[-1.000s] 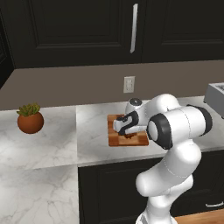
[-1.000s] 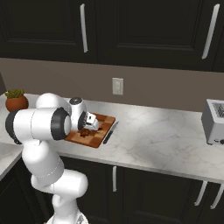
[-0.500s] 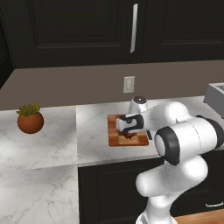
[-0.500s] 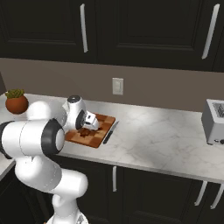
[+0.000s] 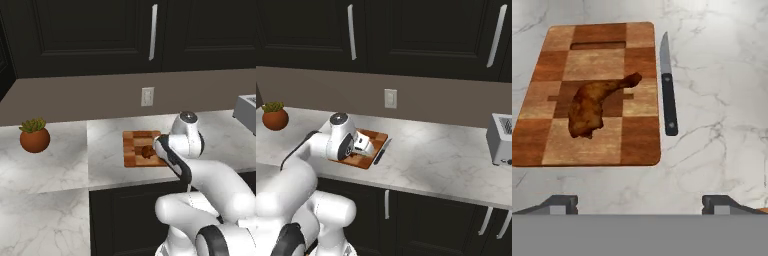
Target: Retrieve the chicken drumstick from the fridge and place it on the cutting board.
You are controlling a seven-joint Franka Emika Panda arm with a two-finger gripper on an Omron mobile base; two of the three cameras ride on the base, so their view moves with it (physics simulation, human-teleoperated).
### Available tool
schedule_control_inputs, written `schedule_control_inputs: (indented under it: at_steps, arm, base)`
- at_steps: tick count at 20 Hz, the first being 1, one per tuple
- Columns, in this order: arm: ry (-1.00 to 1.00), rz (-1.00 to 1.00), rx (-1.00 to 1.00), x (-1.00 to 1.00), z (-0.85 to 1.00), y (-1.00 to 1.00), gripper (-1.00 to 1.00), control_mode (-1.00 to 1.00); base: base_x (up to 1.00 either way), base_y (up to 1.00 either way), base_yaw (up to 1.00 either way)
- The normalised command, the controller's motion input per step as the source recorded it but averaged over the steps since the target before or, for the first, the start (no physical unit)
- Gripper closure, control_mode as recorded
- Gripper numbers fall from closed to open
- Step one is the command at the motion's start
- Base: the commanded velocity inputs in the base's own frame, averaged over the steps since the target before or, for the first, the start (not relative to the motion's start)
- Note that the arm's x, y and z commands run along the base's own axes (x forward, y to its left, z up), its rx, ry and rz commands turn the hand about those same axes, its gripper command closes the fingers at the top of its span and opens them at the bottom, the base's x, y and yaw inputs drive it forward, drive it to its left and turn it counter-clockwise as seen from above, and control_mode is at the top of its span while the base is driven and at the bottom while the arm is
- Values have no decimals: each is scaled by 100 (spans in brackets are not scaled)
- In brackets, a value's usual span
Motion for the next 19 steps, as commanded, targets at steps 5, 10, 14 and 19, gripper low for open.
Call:
schedule_control_inputs:
  at_steps: [5,10,14,19]
  arm:
    - [1,0,4,-83,84,-60,-100,-100]
    - [-5,0,-1,-84,20,-50,-100,-100]
    - [-4,0,-2,-64,57,-13,-100,-100]
    - [-4,0,-8,-52,68,0,-100,-100]
  base:
    - [0,0,0]
    - [0,0,0]
    - [0,0,0]
    - [0,0,0]
